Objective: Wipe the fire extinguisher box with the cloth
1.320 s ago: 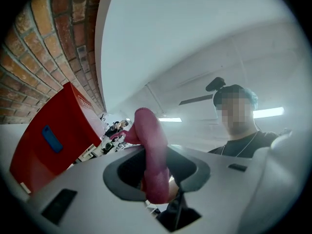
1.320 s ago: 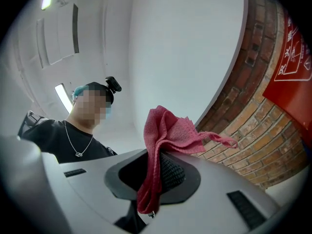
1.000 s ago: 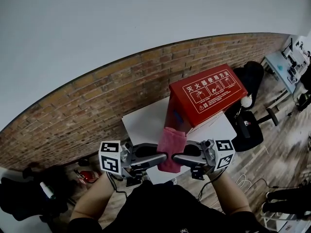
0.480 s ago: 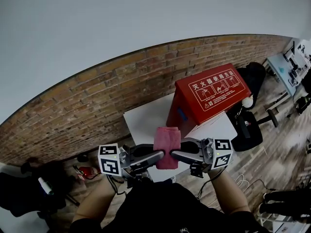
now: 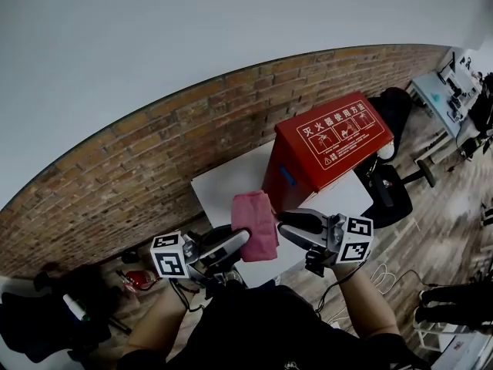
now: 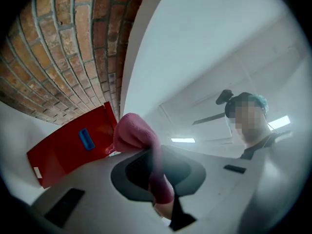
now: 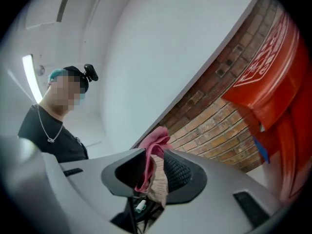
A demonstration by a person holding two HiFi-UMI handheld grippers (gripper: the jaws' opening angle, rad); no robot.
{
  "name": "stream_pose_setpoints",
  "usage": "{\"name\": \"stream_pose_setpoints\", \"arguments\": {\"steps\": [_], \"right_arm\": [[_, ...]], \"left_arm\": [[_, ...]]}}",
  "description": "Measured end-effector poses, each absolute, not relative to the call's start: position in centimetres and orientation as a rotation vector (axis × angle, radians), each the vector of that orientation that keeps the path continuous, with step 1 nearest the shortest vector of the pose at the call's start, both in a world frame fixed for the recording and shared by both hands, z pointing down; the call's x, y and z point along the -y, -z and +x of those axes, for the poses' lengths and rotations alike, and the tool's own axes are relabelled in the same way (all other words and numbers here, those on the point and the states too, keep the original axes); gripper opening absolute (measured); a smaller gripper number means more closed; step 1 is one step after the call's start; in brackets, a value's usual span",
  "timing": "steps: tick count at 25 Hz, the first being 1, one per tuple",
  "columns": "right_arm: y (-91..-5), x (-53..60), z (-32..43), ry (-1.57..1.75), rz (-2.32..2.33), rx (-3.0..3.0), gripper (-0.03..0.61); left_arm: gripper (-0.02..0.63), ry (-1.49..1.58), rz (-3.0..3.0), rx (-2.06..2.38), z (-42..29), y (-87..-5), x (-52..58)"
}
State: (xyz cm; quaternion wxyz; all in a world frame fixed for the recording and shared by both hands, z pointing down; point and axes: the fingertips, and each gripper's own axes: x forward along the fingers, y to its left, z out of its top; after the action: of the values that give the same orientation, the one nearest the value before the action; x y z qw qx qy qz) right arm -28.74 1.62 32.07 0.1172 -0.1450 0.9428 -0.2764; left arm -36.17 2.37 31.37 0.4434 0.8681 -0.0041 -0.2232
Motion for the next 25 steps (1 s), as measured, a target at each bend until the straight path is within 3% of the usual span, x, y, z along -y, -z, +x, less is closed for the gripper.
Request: {"name": "stream_pose_setpoints", "arguments": {"steps": [4, 10, 19, 25], "right_arm": [[-31.4, 0.2, -26.4, 0.66, -0.744, -2.681, 0.11], [-29.2, 0.8, -23.5, 0.381, -1.143, -2.61, 0.024], [-25.3, 1.0, -19.1, -0.008, -1.529, -2.555, 0.021], [-23.3, 2.5, -17.5, -0.115, -1.527, -2.567, 0.021]], "left_arm": [[0.072, 0.577, 2.12, 0.046, -36.9, -32.2, -1.0], [0.072, 0.586, 2.052, 0.052, -36.7, -33.8, 0.5], [0.072, 0.594, 1.971, 0.105, -35.6, -35.8, 2.6], [0.072, 0.614, 1.948, 0.15, -34.4, -36.0, 3.1]]}}
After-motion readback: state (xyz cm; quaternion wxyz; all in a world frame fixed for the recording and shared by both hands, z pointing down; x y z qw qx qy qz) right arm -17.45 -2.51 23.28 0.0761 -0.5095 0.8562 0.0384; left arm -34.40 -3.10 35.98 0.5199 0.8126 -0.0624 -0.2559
